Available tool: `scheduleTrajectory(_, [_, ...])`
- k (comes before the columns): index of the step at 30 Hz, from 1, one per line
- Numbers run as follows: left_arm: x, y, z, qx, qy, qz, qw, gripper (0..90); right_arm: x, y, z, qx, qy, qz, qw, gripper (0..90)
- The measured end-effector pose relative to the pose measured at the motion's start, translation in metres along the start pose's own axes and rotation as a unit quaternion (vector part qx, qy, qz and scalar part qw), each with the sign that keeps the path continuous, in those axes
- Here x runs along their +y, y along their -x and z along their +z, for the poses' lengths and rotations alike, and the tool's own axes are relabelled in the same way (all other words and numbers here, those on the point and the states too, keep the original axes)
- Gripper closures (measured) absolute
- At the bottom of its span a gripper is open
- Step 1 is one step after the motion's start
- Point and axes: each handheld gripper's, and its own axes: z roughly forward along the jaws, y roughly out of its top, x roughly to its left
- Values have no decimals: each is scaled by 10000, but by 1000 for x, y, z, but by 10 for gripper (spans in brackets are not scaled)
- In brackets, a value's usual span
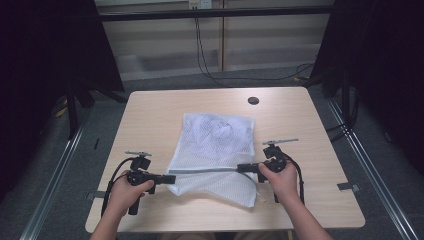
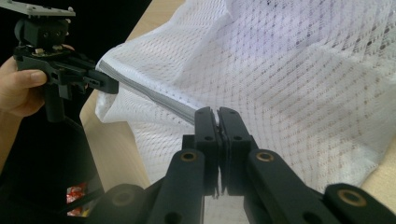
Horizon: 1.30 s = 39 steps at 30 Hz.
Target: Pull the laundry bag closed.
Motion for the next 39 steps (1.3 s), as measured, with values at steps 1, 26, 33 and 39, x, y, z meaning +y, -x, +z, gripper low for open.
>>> scheduleTrajectory(1, [0,0,0,-1,-1,-1,10000,881,0,0,0,-12,-8,-14,10000,880])
scheduleTrajectory(26, [-3,1,-1,21,11,-51,10000,882,-4,5,-9,34,20,59,10000,880])
scheduleTrajectory(33, [-1,1,-1,-30,-12,-72,10000,882,-5,6,-9,27,9,35,10000,880])
scheduleTrajectory(39, [-2,0,-2,86,-27,-66,9999,882,-5,6,-11,-50,-1,40,10000,880])
